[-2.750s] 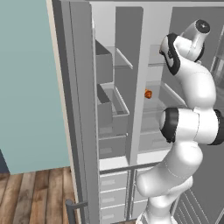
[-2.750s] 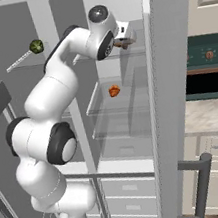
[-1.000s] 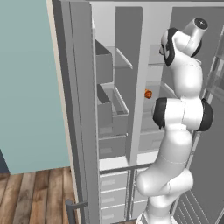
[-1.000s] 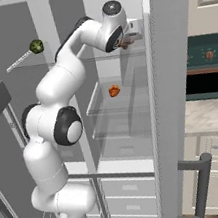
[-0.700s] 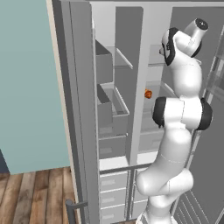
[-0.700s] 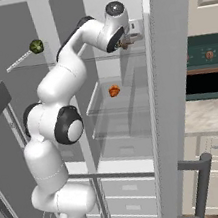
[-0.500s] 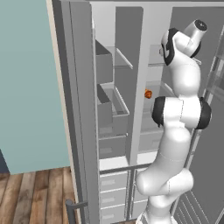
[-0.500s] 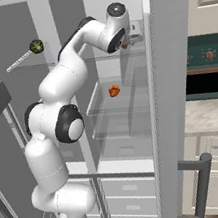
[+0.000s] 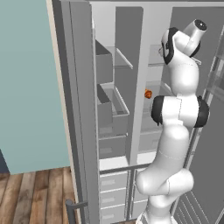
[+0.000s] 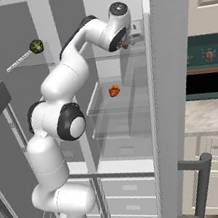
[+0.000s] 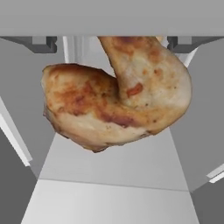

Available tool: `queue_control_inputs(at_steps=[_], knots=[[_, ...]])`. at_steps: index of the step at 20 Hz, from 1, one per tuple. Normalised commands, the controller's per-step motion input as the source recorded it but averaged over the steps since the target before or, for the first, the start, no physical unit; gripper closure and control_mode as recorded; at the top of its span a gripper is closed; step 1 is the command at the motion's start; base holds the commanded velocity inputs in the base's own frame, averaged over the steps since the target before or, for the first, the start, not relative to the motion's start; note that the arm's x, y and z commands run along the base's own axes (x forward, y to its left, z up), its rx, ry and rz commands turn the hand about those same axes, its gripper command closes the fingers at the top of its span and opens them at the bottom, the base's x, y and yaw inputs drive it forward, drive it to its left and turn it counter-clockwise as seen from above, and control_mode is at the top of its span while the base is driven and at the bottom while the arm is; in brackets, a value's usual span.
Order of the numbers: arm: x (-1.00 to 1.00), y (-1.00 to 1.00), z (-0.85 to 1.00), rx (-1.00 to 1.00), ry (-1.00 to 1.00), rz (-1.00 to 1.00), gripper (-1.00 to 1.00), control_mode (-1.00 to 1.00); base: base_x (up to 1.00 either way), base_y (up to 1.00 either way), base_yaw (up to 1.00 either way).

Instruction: There's a chicken drumstick in the fridge that needs to be moved to the freezer for freezing. Pick up the chicken drumstick from the fridge, place it on any shelf in the freezer, and close the fridge and freezer doors when done.

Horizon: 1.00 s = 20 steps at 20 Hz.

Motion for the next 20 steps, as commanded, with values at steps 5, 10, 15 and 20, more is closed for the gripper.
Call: queue_control_inputs(at_steps=[5,10,15,20], knots=[[0.00,0.00,0.00,0.00,0.00,0.03,1.00,-1.00,0.00,0.00,0.00],[0.00,0.02,-0.05,0.00,0.01,0.02,1.00,-1.00,0.00,0.00,0.00],[-0.03,0.11,-0.02,0.00,0.00,0.00,1.00,-1.00,0.00,0.00,0.00],[-0.27,0.32,0.00,0.00,0.00,-0.01,1.00,-1.00,0.00,0.00,0.00]])
